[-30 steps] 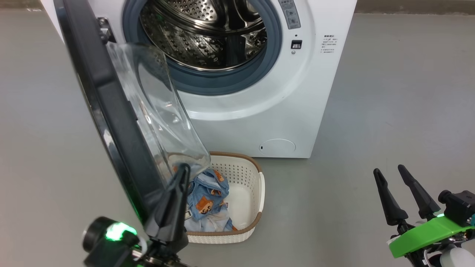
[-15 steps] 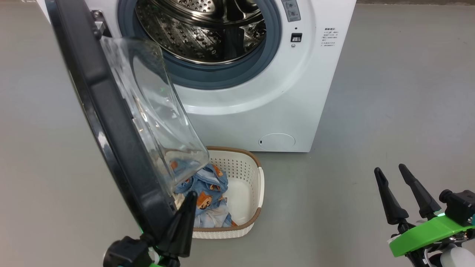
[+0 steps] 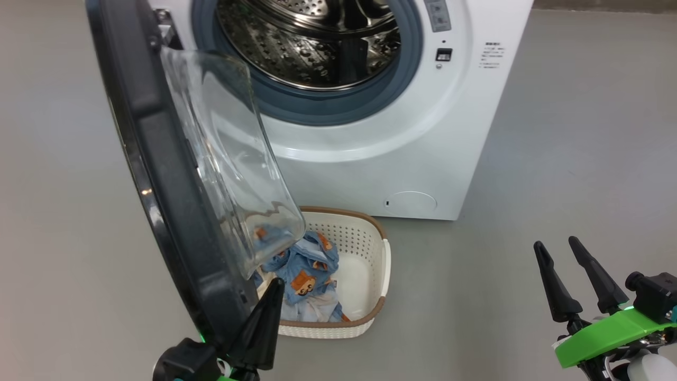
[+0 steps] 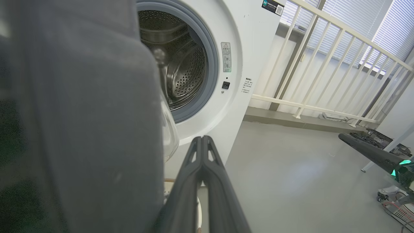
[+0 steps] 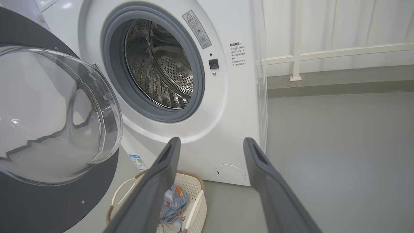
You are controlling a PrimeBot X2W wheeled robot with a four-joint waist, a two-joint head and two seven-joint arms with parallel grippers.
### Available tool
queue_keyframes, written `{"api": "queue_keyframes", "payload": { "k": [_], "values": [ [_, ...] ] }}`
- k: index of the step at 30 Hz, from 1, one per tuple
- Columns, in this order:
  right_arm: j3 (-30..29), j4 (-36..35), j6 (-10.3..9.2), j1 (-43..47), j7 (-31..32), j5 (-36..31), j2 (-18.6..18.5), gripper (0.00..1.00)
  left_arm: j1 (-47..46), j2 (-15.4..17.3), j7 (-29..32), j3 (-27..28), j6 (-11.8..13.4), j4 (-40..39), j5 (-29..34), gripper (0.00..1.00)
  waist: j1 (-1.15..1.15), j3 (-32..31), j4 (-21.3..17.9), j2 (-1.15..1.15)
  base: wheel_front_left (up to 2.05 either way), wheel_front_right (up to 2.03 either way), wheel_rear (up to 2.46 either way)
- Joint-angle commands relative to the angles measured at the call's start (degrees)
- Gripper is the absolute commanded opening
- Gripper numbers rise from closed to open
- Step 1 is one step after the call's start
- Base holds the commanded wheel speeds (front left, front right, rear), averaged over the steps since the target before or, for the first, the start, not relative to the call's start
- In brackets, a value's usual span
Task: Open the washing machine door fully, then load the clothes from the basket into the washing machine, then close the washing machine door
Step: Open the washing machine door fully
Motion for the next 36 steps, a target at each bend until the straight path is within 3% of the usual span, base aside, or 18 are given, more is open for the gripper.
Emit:
{"api": "queue_keyframes", "payload": {
  "k": [1, 36],
  "values": [
    [0.97, -1.11, 0.09, -0.60, -0.69, 0.23, -0.89, 1.00, -2.54, 1.44, -0.62, 3.48, 1.60, -0.74, -0.45, 0.00, 0.00, -0.19, 0.91, 0.00, 0.00, 0.00, 0.00],
    [1.52, 0.54, 0.09, -1.07, -0.69, 0.90, -0.45, 1.00, -6.49, 8.92, 3.17, 11.30, 6.20, 1.55, -1.76, 0.00, 0.00, 0.91, 10.76, 0.00, 0.00, 0.00, 0.00]
  ]
}}
